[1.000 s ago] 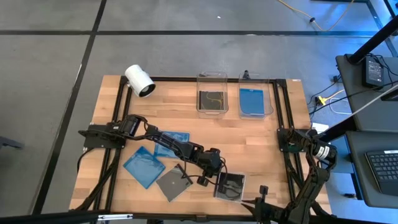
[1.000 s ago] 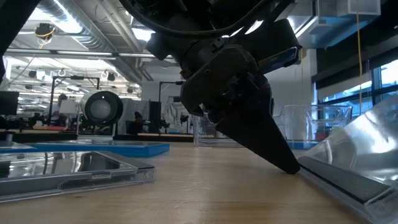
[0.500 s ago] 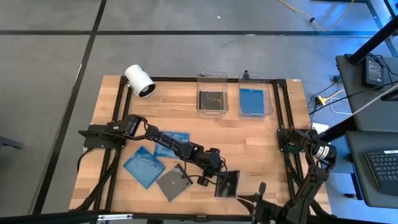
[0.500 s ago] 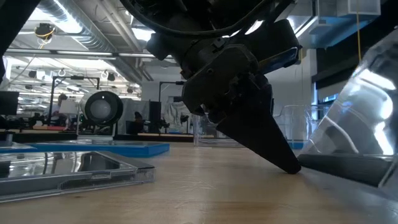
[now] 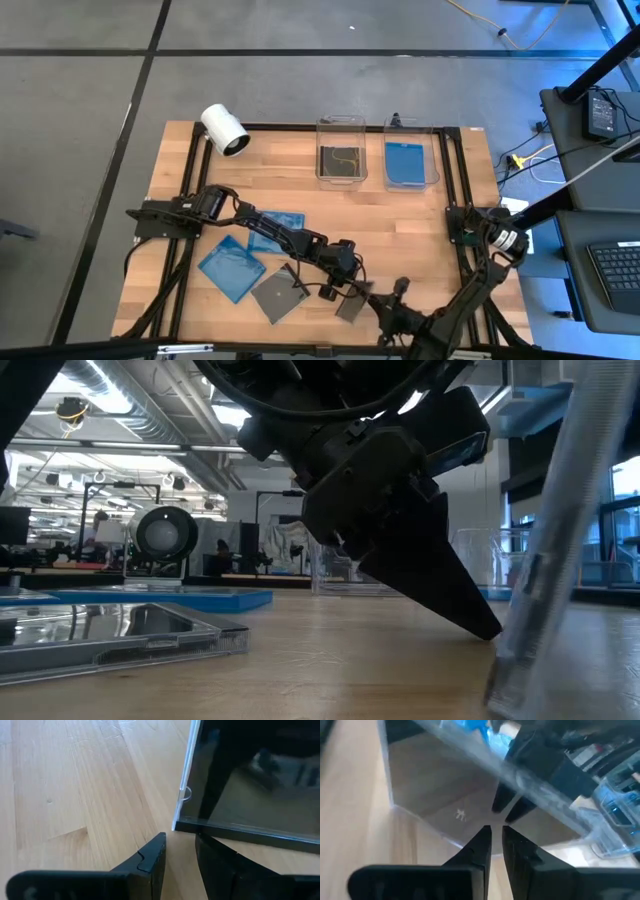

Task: Pick & place jewel cases by type
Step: Put the right black CD case into the left transparent bin

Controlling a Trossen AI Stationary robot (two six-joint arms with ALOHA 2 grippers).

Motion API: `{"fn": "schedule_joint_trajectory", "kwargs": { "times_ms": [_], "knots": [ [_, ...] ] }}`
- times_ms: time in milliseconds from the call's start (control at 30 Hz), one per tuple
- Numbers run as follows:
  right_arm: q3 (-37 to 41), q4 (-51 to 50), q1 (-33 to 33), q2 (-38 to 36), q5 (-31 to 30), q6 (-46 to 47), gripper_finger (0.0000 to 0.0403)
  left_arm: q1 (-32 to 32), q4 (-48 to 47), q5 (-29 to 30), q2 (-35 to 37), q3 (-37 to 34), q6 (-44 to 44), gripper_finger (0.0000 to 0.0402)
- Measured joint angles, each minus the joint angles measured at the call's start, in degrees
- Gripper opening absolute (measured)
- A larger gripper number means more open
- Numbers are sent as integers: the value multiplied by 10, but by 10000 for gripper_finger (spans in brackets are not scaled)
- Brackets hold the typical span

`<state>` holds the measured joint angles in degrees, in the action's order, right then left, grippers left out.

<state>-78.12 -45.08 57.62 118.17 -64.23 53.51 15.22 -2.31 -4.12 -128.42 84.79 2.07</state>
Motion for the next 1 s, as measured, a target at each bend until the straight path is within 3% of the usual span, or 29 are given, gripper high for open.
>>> {"fn": "schedule_joint_trajectory", "kwargs": {
  "times_ms": [267,733,1000],
  "knots": [
    [0,51,-17,0,11,-62,51,0,0,1,0,0,2,103],
    [-1,47,-57,-1,11,-104,51,-1,7,1,1,0,17,104],
    [-2,47,-66,-2,68,-110,51,-1,9,2,2,0,17,106]
  ]
}}
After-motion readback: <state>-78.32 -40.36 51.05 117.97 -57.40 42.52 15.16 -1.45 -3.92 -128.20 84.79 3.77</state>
